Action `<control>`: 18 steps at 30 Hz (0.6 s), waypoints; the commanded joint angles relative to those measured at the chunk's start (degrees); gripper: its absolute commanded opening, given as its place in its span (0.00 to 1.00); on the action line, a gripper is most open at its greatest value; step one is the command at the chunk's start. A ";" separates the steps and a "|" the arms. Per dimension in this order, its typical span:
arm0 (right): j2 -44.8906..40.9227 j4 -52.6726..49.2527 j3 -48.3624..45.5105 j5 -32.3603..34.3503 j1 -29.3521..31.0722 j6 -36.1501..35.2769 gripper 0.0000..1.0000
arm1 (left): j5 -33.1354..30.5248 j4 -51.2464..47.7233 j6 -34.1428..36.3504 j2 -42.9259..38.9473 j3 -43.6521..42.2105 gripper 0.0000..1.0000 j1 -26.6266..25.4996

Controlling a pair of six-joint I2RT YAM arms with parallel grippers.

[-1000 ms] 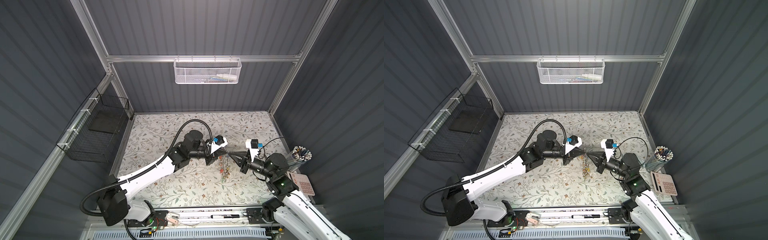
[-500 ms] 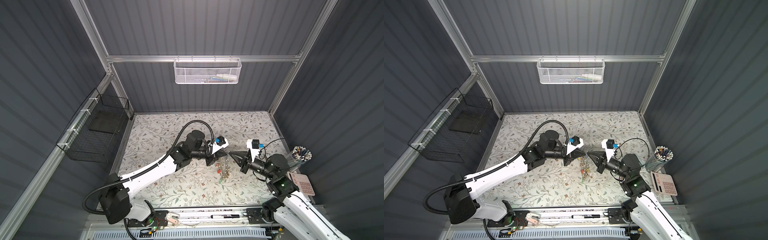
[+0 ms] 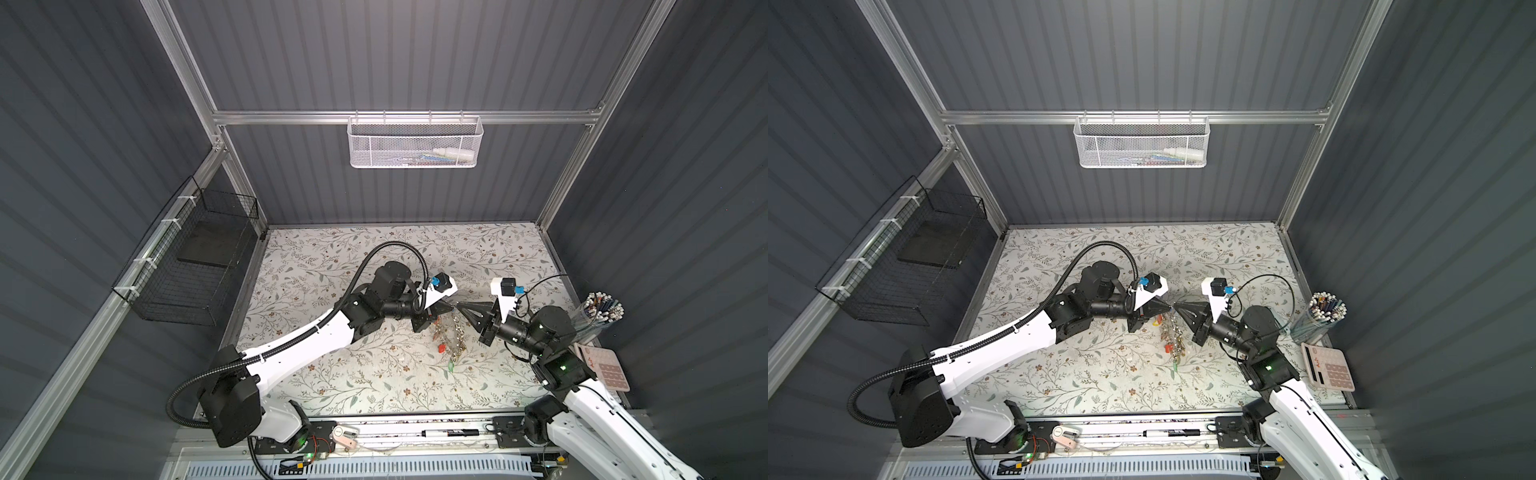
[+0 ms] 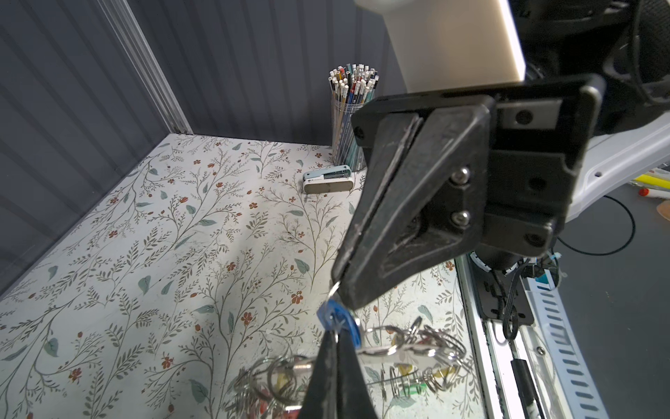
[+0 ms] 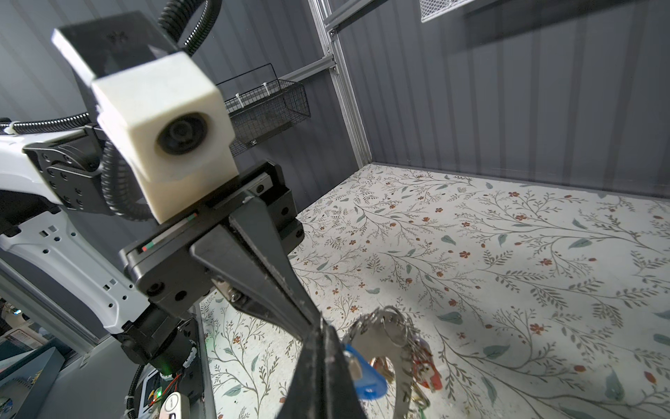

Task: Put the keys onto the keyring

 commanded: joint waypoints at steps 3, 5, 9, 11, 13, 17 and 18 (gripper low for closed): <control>0.72 0.21 0.38 0.29 0.15 -0.90 0.00 | -1.00 3.16 -0.31 -2.06 -0.39 0.00 -0.07; 0.93 0.28 0.44 0.14 0.07 -0.82 0.00 | -0.76 3.65 -0.58 -2.16 -0.57 0.00 -0.11; 1.56 0.03 0.56 0.43 0.11 -0.99 0.00 | -1.09 3.69 -0.77 -2.17 -0.54 0.00 -0.10; 1.68 -0.10 0.55 0.70 0.11 -1.05 0.00 | -0.07 3.69 -0.55 -2.18 -0.53 0.00 -0.08; 1.94 -0.35 0.78 0.92 0.10 -1.16 0.00 | -0.63 3.90 -0.69 -2.11 -0.74 0.00 -0.03; 2.67 -2.06 1.30 2.52 0.11 -1.90 0.00 | -0.73 4.17 -0.70 -2.35 -0.79 0.00 -0.04; 2.79 -2.25 1.43 2.54 0.11 -2.01 0.00 | -0.69 4.14 -0.68 -2.44 -0.87 0.00 -0.06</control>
